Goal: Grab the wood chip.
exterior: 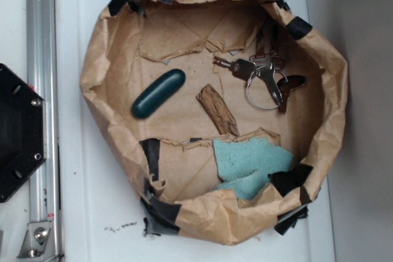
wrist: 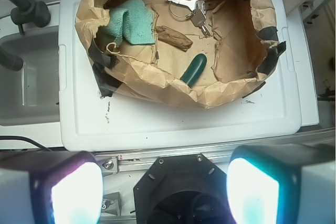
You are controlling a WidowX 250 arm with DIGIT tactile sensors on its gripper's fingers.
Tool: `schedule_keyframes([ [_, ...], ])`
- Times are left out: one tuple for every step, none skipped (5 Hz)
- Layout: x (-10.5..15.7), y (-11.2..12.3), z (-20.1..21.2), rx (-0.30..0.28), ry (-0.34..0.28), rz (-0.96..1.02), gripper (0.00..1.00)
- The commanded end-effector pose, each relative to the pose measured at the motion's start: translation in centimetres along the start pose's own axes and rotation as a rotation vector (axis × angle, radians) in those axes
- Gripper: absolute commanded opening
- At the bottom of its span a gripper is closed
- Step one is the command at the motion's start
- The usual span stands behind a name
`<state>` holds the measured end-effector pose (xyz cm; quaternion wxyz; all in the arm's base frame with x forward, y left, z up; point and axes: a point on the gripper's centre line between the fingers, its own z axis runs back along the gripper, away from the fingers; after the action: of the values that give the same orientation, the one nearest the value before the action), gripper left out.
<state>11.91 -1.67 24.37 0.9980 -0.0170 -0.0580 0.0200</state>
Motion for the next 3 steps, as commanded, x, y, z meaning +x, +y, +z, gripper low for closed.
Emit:
schedule_keyframes([
  [0.0,0.0,0.0,0.000,0.000,0.000,1.00],
  [4.7,1.0,-3.3,0.178,0.051,0.115,1.00],
  [9.4,2.0,-5.7,0.105,0.093,-0.017,1.00],
])
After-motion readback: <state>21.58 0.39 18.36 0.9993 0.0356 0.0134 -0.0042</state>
